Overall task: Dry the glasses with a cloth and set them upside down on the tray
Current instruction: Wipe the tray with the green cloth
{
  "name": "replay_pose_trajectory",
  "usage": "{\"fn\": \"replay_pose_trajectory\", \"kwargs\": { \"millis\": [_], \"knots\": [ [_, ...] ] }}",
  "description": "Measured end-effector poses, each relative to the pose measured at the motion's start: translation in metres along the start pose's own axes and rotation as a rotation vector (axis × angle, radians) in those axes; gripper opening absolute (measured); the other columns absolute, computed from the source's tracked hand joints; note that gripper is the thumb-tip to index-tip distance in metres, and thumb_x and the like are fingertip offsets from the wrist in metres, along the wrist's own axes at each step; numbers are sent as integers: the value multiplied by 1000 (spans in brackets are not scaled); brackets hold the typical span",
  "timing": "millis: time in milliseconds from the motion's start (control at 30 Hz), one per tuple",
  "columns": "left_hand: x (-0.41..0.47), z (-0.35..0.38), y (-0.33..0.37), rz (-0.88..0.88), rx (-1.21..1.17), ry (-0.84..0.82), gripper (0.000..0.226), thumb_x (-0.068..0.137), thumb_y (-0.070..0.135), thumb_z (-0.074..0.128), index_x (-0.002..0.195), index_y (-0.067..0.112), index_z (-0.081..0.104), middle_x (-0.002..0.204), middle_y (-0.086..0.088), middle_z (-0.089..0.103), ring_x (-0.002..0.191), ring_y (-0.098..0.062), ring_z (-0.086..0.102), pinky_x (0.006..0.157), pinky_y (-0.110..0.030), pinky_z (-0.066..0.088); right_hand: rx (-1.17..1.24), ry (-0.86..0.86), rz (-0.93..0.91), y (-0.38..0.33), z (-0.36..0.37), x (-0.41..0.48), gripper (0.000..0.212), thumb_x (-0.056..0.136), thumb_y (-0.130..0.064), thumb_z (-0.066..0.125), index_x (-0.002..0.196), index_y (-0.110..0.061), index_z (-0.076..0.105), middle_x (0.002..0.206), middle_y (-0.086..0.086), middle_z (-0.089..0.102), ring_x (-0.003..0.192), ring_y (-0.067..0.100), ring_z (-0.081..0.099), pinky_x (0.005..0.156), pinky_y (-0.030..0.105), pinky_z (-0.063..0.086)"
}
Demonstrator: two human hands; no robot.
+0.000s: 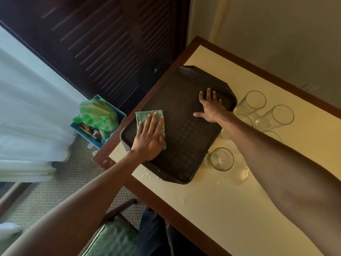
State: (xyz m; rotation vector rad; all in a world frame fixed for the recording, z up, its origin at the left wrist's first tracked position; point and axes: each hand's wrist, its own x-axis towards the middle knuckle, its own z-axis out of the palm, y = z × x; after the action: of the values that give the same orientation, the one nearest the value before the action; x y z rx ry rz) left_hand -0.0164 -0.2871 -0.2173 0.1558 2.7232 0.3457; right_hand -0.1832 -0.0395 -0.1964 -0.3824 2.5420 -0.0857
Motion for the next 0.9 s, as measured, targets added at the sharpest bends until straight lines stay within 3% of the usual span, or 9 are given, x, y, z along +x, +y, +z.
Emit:
{"fn": "replay_pose_trajectory", "kwargs": {
  "millis": [233, 400, 633, 900],
  "knots": [
    [-40, 31, 81, 76, 85, -84, 68, 110, 48, 14, 161, 22, -24, 166, -10, -32, 152, -32, -31, 125, -56, -14, 4, -32, 30, -6, -4, 0, 92, 96, -50, 56, 159, -14, -1, 164, 20, -16, 151, 40, -13, 119, 62, 9],
    [-35, 22, 48, 183, 88, -74, 64, 108, 50, 9, 163, 31, -17, 170, 0, -26, 156, -23, -24, 128, -52, -8, 26, -41, 36, -8, -6, -3, 89, 97, -47, 56, 159, -16, 2, 164, 19, -17, 151, 41, -14, 118, 64, 10],
    [-4, -8, -30, -28, 11, 23, 63, 109, 47, 14, 165, 30, -10, 171, 1, -20, 158, -21, -18, 129, -50, -1, 4, -35, 21, -6, -5, -3, 86, 98, -48, 55, 160, -19, 3, 164, 20, -16, 151, 41, -13, 118, 63, 11],
    [-29, 15, 36, -148, 0, 3, 71, 108, 51, 12, 162, 19, -20, 167, -12, -32, 153, -33, -30, 125, -56, -16, 22, -39, 47, -6, 0, -3, 87, 98, -49, 52, 160, -22, -3, 164, 16, -20, 151, 38, -16, 118, 63, 9]
  ]
}}
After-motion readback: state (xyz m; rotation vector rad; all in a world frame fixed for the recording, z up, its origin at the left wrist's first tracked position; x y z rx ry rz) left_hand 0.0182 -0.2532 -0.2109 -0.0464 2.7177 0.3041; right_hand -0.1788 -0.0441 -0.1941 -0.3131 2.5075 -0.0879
